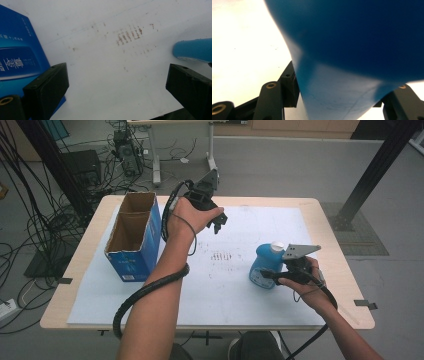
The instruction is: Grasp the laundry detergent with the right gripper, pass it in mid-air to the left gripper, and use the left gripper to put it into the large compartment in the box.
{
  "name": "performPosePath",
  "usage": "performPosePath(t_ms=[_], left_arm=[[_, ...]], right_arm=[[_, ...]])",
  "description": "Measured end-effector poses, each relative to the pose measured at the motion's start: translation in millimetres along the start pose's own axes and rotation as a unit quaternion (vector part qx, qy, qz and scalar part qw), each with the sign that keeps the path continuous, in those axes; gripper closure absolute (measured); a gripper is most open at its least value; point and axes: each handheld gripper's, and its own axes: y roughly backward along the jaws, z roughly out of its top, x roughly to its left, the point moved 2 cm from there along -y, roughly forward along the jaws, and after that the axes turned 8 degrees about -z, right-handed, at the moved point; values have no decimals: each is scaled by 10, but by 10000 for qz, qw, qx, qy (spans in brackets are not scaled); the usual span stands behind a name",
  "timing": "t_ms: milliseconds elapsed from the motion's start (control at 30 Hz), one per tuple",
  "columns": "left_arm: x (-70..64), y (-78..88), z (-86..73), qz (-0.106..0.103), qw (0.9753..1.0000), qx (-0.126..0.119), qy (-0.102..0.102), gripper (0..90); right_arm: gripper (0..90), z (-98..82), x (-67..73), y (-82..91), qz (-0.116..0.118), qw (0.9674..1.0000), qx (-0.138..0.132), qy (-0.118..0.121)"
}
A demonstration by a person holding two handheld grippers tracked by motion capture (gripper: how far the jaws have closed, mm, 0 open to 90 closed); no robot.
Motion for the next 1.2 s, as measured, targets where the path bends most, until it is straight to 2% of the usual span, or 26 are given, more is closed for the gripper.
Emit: performPosePath(t_ms=[1200], left_arm=[[-35,29,18,9,10000,-12,-18,51]], right_arm=[[424,-2,-4,-1,19,10000,-7,-9]])
